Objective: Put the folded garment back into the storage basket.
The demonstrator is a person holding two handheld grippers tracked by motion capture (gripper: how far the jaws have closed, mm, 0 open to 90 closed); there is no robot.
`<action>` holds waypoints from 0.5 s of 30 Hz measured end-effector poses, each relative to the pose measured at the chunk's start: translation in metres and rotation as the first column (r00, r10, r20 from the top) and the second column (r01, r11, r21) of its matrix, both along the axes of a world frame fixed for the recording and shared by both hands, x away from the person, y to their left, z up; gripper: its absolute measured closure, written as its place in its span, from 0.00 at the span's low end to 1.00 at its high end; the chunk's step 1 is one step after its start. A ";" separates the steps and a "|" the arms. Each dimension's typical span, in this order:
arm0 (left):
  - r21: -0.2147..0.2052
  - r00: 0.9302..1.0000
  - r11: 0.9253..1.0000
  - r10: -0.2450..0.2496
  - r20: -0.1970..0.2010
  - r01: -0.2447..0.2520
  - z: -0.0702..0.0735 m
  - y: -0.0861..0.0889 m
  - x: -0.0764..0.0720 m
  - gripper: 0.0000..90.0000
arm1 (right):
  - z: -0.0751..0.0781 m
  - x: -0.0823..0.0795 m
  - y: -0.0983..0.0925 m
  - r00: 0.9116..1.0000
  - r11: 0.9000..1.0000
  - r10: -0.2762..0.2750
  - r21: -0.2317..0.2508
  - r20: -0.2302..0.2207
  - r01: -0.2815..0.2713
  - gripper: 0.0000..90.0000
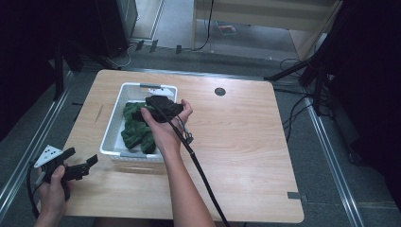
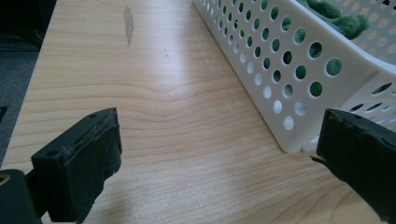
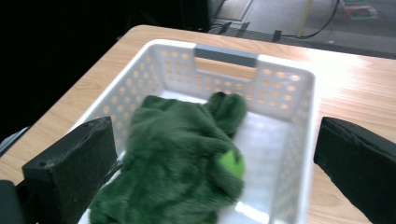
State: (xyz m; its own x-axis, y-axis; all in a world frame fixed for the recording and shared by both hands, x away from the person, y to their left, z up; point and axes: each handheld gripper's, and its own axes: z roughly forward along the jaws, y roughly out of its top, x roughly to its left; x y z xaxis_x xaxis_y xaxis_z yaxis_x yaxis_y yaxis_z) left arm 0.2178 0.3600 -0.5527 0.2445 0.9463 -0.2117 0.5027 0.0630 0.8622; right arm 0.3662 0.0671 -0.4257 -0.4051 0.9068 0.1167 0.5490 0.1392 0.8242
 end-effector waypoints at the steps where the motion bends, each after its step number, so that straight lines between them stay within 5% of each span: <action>1: 0.000 1.000 1.000 0.000 0.001 0.000 0.000 0.000 0.000 0.01 | 0.000 -0.001 -0.004 1.000 1.000 -0.004 0.000 0.001 0.004 0.00; 15: 0.007 1.000 1.000 -0.002 -0.002 0.002 0.000 -0.001 0.000 0.01 | -0.004 -0.008 -0.065 0.997 0.997 -0.080 -0.017 0.023 0.080 0.00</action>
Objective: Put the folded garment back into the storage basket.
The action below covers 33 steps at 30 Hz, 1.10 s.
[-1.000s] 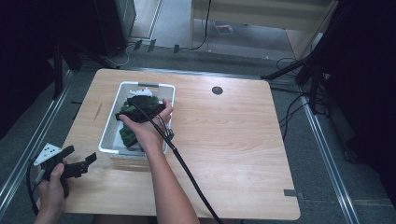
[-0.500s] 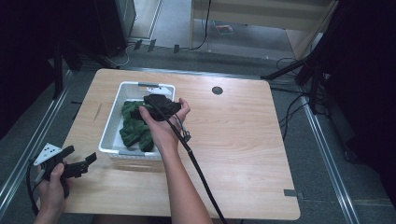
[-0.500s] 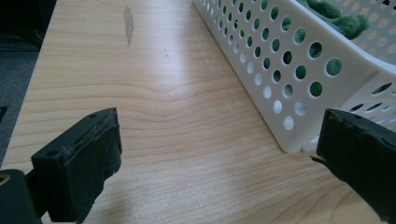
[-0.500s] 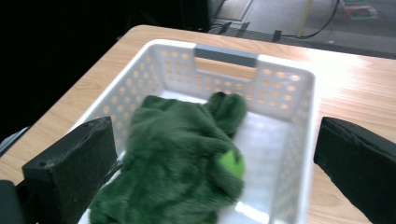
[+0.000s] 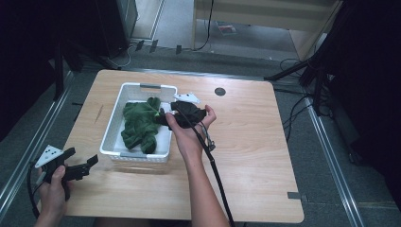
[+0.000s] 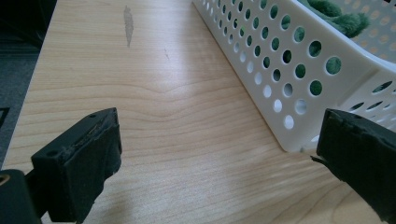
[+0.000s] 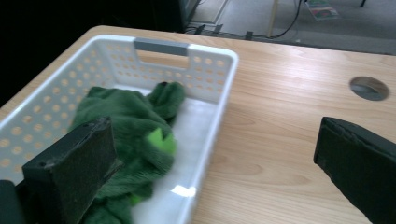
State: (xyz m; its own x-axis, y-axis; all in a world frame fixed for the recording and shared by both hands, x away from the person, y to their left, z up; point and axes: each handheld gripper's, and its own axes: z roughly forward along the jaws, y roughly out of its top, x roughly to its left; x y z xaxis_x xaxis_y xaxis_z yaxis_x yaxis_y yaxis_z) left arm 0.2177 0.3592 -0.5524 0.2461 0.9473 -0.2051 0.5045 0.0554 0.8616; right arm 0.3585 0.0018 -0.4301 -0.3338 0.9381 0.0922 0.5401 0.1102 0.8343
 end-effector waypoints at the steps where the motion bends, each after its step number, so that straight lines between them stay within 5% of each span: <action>1: 0.001 1.000 1.000 -0.001 -0.002 0.001 0.000 0.000 0.000 0.01 | -0.001 -0.001 -0.003 1.000 1.000 -0.003 -0.003 0.000 0.003 0.00; 33: 0.012 1.000 1.000 0.007 0.002 -0.007 0.000 -0.001 0.000 0.00 | -0.044 -0.036 -0.143 0.988 0.987 -0.156 -0.034 -0.006 0.156 0.00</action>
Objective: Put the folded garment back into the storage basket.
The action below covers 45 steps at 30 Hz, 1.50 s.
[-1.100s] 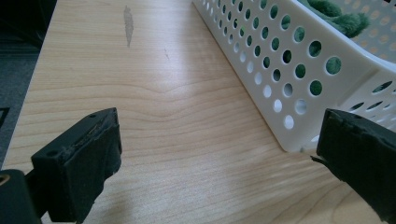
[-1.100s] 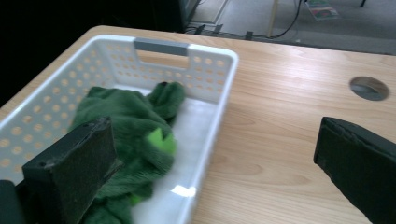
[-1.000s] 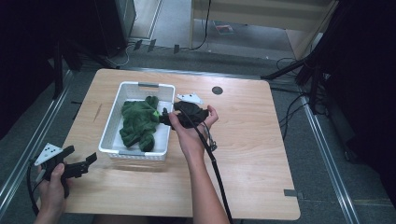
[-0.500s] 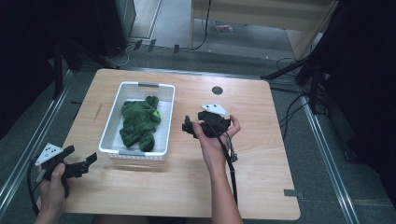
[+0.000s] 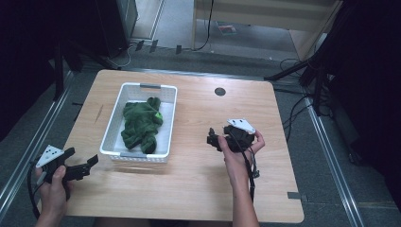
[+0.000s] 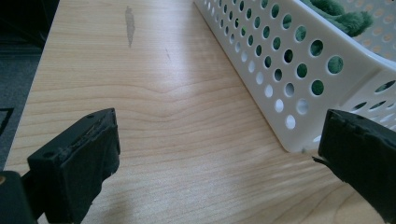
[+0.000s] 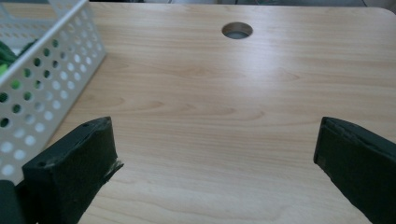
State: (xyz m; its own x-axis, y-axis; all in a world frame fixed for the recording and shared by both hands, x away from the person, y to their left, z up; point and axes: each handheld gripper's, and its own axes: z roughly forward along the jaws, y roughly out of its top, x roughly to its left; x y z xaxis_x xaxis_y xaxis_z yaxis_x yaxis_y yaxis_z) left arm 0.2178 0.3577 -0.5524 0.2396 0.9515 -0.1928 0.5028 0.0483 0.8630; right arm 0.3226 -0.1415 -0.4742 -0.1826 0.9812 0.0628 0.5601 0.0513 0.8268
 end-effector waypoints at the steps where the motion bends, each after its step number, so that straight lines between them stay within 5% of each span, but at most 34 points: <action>1: 0.000 1.000 1.000 0.000 0.000 0.000 0.000 0.000 0.000 0.00 | -0.002 -0.002 -0.005 1.000 1.000 -0.001 0.001 -0.002 0.001 0.00; 15: 0.011 1.000 1.000 -0.005 -0.001 0.005 0.000 -0.001 0.000 0.00 | -0.033 -0.031 -0.077 0.997 0.997 -0.077 0.026 -0.016 0.078 0.00; 27: 0.040 1.000 0.999 -0.010 0.010 0.010 0.000 -0.005 -0.002 0.00 | -0.058 -0.055 -0.127 0.993 0.994 -0.107 0.017 -0.044 0.107 0.00; 36: 0.031 1.000 1.000 -0.005 0.013 0.004 0.000 -0.004 -0.002 0.00 | -0.065 -0.085 -0.170 0.994 0.994 -0.102 0.022 -0.025 0.103 0.00; 45: 0.032 1.000 0.999 0.003 0.008 -0.003 0.001 -0.004 -0.001 0.00 | -0.069 -0.099 -0.193 0.988 0.979 -0.156 0.135 -0.001 0.155 0.00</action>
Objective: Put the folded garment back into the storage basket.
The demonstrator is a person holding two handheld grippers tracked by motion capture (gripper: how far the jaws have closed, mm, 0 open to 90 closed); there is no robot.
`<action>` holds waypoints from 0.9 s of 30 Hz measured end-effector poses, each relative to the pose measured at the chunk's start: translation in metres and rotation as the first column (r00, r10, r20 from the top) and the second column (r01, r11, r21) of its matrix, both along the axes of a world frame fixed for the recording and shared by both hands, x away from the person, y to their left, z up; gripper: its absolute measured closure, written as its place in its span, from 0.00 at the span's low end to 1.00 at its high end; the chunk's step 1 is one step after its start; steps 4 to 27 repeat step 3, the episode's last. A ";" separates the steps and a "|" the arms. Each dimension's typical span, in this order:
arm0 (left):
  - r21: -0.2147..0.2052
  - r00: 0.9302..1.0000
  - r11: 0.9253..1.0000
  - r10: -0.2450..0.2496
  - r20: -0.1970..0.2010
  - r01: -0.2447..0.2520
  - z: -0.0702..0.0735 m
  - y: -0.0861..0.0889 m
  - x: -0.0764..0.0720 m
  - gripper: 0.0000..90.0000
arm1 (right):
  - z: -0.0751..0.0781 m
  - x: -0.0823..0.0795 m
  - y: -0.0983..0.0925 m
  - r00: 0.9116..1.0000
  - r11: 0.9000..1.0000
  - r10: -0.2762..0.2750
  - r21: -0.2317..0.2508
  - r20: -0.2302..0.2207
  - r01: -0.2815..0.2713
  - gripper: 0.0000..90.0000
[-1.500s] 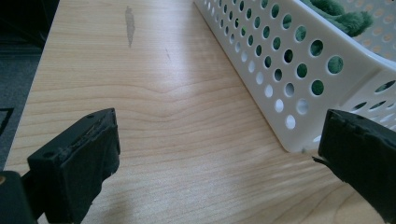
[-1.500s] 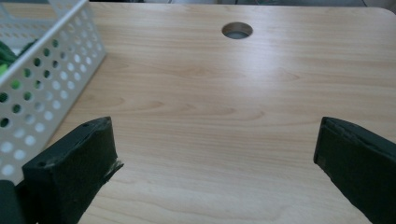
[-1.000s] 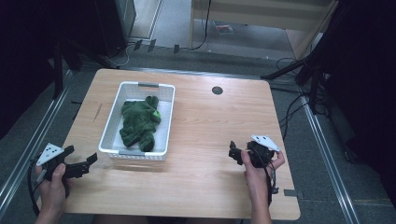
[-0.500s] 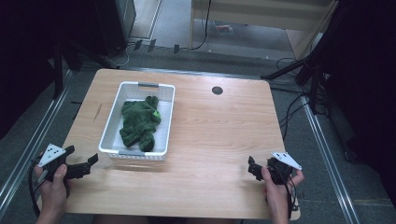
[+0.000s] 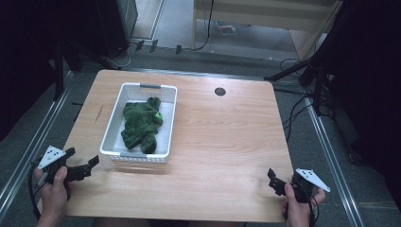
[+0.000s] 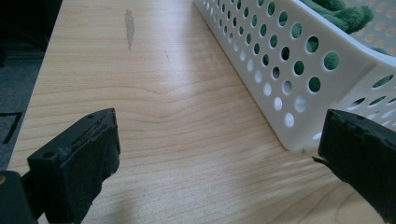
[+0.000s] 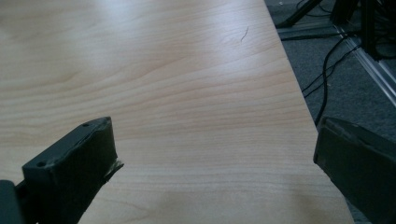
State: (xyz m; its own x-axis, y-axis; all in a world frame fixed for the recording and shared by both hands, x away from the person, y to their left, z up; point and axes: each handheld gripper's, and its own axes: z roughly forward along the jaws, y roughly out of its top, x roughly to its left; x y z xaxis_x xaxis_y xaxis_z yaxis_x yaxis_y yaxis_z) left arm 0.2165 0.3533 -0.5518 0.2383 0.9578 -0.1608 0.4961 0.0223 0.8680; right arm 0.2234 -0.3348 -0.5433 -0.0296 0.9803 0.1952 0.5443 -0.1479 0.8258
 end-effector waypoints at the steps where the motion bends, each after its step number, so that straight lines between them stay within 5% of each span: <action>1: 0.001 1.000 1.000 0.001 0.000 -0.001 0.000 0.000 0.000 0.00 | -0.001 0.000 -0.002 1.000 1.000 -0.004 0.023 0.003 0.004 0.00; 27: -0.001 1.000 1.000 0.001 0.000 -0.001 0.000 0.000 0.000 0.00 | -0.002 -0.001 -0.004 1.000 0.999 -0.014 0.047 -0.004 0.014 0.00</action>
